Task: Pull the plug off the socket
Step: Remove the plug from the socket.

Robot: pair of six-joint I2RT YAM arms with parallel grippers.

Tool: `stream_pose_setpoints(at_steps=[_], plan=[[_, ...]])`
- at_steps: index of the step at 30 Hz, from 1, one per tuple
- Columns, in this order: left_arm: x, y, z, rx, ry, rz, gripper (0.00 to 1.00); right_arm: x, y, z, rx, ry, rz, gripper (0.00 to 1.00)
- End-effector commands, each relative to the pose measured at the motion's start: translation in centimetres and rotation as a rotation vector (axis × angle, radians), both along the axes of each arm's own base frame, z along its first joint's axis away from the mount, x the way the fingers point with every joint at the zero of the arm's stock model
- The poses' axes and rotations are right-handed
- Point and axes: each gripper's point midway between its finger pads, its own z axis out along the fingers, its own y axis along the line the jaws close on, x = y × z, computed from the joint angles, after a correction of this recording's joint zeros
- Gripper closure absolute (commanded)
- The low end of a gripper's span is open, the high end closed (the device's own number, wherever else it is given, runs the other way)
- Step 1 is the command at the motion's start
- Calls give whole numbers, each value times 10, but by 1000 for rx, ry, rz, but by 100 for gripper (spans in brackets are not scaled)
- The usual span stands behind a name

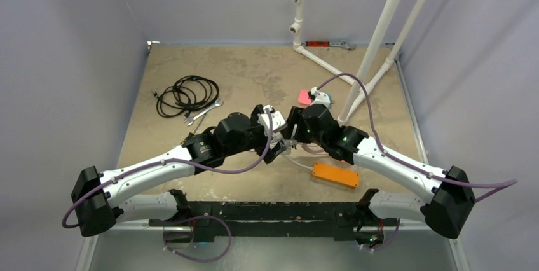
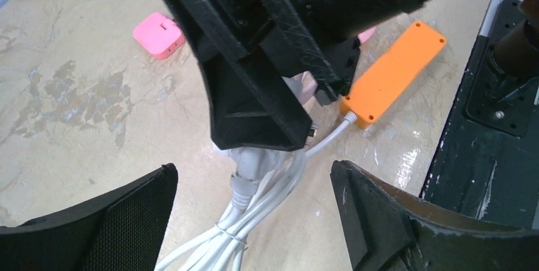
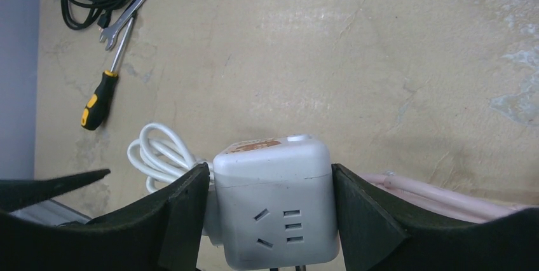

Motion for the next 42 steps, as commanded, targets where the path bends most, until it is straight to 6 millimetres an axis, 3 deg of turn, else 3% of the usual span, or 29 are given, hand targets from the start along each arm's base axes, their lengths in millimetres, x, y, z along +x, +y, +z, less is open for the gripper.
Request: stream_pose_setpoints(at_steps=[1,7,19,21,24,34,38,42], plan=[[12,-5,14,-54,47,7,9,14,9,52,73,-115,-44,100],[21,-7,-1,-28,136,14,9,12,16,53,66,-114,-32,100],[31,10,-14,102,101,59,13,8,16,62,58,-126,-7,100],[31,8,-20,116,111,54,16,6,17,63,61,-126,1,100],[30,5,-29,144,135,39,31,5,19,64,72,-128,18,100],[31,4,-37,161,149,37,27,3,21,66,83,-136,36,100],[32,6,-40,171,146,45,37,6,17,58,60,-134,11,100],[28,5,-32,149,137,27,23,6,10,51,66,-145,-23,100]])
